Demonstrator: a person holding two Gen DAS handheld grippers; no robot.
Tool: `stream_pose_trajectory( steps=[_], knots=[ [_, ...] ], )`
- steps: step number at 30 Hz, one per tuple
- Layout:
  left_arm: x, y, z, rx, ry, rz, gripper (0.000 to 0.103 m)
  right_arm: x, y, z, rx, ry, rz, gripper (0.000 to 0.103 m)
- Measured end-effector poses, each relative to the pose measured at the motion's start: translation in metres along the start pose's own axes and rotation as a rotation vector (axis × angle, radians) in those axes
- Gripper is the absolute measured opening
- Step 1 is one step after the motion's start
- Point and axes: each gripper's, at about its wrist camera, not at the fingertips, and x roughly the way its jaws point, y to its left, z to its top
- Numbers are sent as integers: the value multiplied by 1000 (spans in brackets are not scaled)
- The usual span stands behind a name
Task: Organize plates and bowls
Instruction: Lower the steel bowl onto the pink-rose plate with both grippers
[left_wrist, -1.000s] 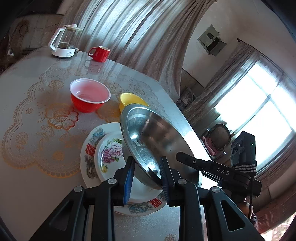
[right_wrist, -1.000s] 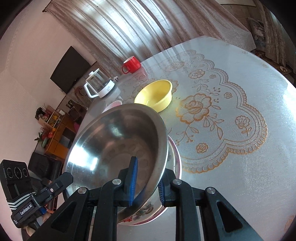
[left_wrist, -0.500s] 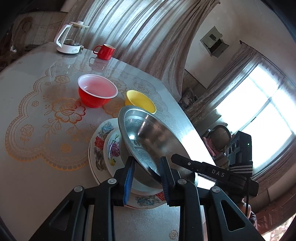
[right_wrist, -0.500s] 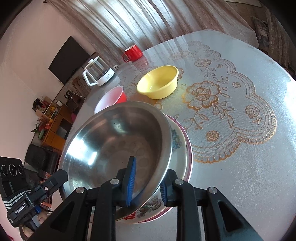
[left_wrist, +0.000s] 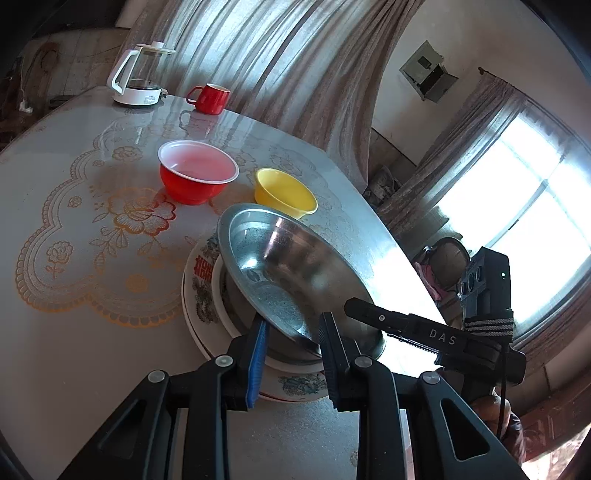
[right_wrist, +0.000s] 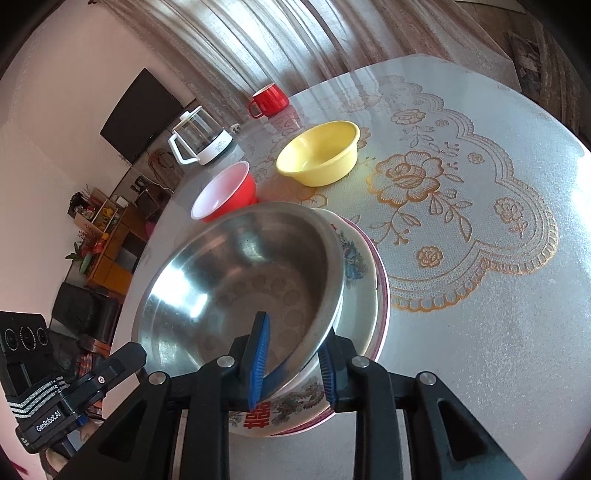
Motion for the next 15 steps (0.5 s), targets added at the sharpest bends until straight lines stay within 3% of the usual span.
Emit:
stream_pose_trajectory(
  steps=[15],
  knots=[
    [0, -13, -11, 67, 25, 38, 27, -6, 6, -7, -82, -23, -55, 26]
  ],
)
